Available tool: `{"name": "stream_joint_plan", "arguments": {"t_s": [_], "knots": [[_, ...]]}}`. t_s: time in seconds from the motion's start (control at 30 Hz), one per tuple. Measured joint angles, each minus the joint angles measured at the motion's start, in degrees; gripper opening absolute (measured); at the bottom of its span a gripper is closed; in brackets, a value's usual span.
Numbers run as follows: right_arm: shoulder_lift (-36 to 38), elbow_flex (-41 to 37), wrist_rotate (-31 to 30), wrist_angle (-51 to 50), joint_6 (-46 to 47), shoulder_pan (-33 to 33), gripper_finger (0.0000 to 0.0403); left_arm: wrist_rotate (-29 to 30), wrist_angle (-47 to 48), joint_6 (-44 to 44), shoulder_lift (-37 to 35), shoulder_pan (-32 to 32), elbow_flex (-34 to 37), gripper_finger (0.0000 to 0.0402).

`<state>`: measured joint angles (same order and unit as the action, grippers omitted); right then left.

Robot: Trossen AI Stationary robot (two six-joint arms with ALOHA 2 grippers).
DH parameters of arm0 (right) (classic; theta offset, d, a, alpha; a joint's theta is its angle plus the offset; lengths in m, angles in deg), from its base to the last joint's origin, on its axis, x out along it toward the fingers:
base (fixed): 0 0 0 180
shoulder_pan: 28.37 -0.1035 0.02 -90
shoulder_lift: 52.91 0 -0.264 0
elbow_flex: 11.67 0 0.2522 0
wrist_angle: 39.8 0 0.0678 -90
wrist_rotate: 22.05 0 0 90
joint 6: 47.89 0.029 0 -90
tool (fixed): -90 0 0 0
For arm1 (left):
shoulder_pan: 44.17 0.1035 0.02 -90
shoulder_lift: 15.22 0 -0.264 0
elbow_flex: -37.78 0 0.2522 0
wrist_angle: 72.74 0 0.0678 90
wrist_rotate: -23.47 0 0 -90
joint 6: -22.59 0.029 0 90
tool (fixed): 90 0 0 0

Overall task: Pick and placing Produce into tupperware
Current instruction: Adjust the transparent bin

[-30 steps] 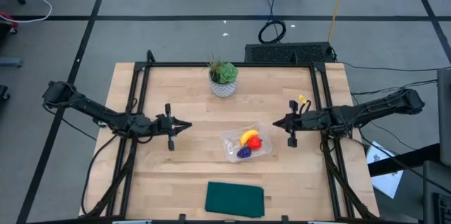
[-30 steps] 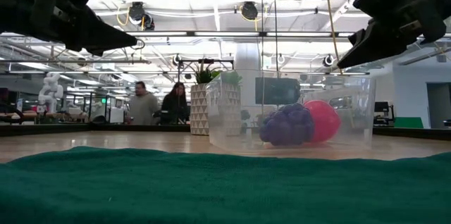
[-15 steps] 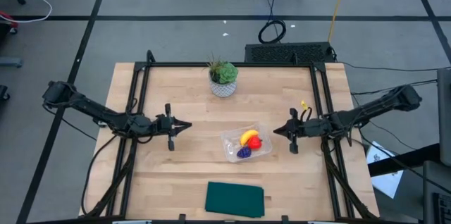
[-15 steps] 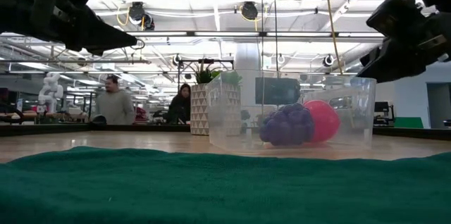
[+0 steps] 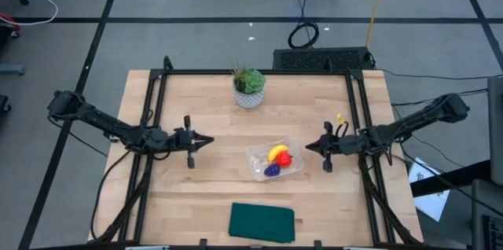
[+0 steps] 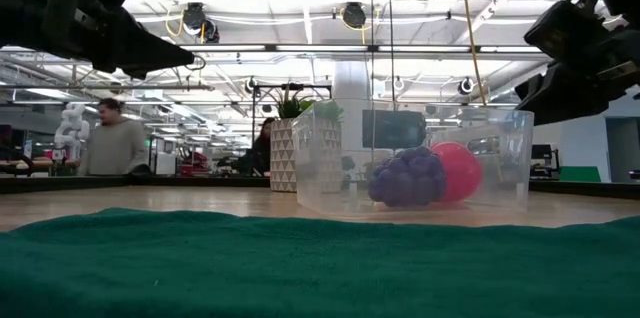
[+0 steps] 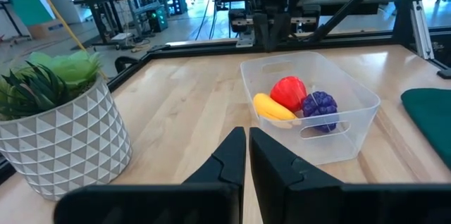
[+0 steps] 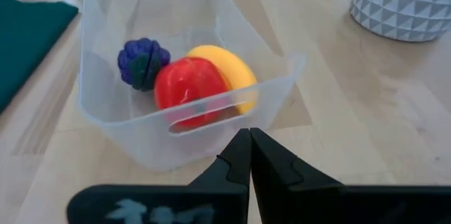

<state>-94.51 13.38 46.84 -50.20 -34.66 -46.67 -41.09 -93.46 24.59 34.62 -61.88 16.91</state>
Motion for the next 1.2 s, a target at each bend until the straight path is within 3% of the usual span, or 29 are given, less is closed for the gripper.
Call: {"name": "stream_joint_plan", "arguments": {"t_s": [1.2], "knots": [[-17.83, 0.0, 0.45, 17.07, 0.39, -2.34, 0.0, -0.01, -0.04, 0.33, 0.0, -0.02, 0.0, 0.0026]]}}
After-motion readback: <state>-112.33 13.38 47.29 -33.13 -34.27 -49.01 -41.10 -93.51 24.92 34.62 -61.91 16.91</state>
